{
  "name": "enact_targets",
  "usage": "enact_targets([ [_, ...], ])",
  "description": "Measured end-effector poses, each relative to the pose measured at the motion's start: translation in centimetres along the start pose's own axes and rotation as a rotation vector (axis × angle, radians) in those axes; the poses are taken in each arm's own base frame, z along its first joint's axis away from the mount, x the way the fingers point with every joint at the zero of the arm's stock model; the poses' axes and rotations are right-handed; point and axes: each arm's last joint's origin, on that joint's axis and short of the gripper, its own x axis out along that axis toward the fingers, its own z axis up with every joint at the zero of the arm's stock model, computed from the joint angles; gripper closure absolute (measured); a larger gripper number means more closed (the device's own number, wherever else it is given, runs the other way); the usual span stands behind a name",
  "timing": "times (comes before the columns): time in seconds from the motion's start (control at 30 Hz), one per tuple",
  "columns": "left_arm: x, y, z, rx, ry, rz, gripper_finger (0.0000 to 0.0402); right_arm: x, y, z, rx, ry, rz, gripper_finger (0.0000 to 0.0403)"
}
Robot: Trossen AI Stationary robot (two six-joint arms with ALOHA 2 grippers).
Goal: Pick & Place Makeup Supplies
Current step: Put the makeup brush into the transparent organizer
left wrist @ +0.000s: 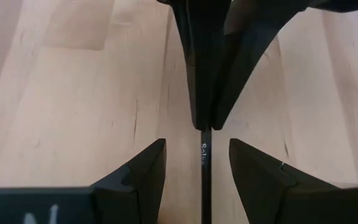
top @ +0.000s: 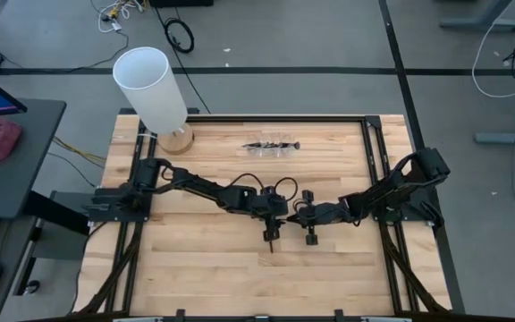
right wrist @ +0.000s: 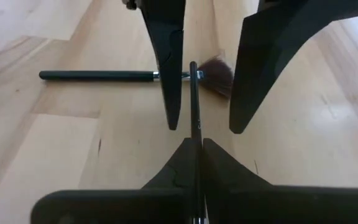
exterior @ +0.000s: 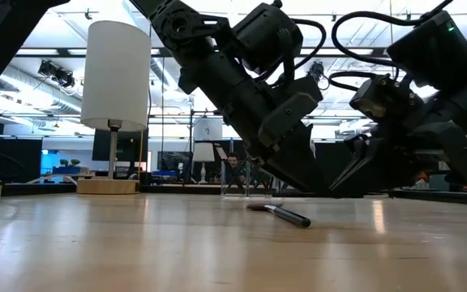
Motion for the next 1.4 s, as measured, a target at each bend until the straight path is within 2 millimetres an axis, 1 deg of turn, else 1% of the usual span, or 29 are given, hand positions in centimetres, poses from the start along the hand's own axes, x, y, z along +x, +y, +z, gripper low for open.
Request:
enact_targets([
  [0.13, 0.0, 0.0, 0.0, 0.0, 0.0, 0.0, 0.0225, 0.0, -0.1, 0.0, -0.006, -0.003, -0.022, 0.0394],
  [0.23, 0.0, 0.0, 0.0, 0.0, 0.0, 0.0, 0.0243, 0.0, -0.1, 0.0, -0.01, -0.005, -0.025, 0.0394],
  [0.57, 0.0, 0.0, -0.1, 0.0, 0.011, 0.0, 0.0353, 0.0, -0.1, 0.3, -0.02, -0.024, -0.026, 0.0394],
  [0.67, 0.0, 0.0, -0.1, 0.002, 0.015, -0.001, 0.0381, 0.0, -0.1, 0.2, -0.031, -0.024, -0.025, 0.0394],
  [0.7, 0.0, 0.0, -0.1, 0.002, 0.015, -0.001, 0.0387, 0.0, -0.1, 0.3, -0.037, -0.024, -0.025, 0.0393],
  [0.83, 0.0, 0.1, -0.1, -0.002, 0.013, 0.009, 0.0386, 0.0, -0.1, 0.3, -0.082, -0.029, -0.038, 0.0379],
  [0.93, -0.1, 0.2, -0.1, -0.012, 0.005, 0.046, 0.0381, -0.1, -0.3, 0.5, -0.111, -0.047, -0.122, 0.0357],
  [1.03, -0.1, 0.3, -0.1, -0.011, 0.008, 0.075, 0.0387, -0.2, -0.6, 1.1, -0.146, -0.089, -0.214, 0.033],
  [1.1, -0.7, 0.4, 0.1, -0.014, 0.014, 0.097, 0.0388, -0.4, -0.7, 1.6, -0.198, -0.108, -0.241, 0.0312],
  [1.2, -2.2, 0.6, 0.8, -0.036, 0.011, 0.187, 0.0388, -1.5, -0.7, 3.3, -0.265, -0.169, -0.31, 0.0286],
  [1.3, -4.7, 0.8, 1.6, -0.022, 0.025, 0.264, 0.0388, -3.4, -0.6, 5.3, -0.316, -0.229, -0.446, 0.0265],
  [1.4, -8.5, 1.0, 3.1, 0.005, 0.005, 0.319, 0.0387, -6.2, -0.7, 7.5, -0.315, -0.299, -0.593, 0.0253],
])
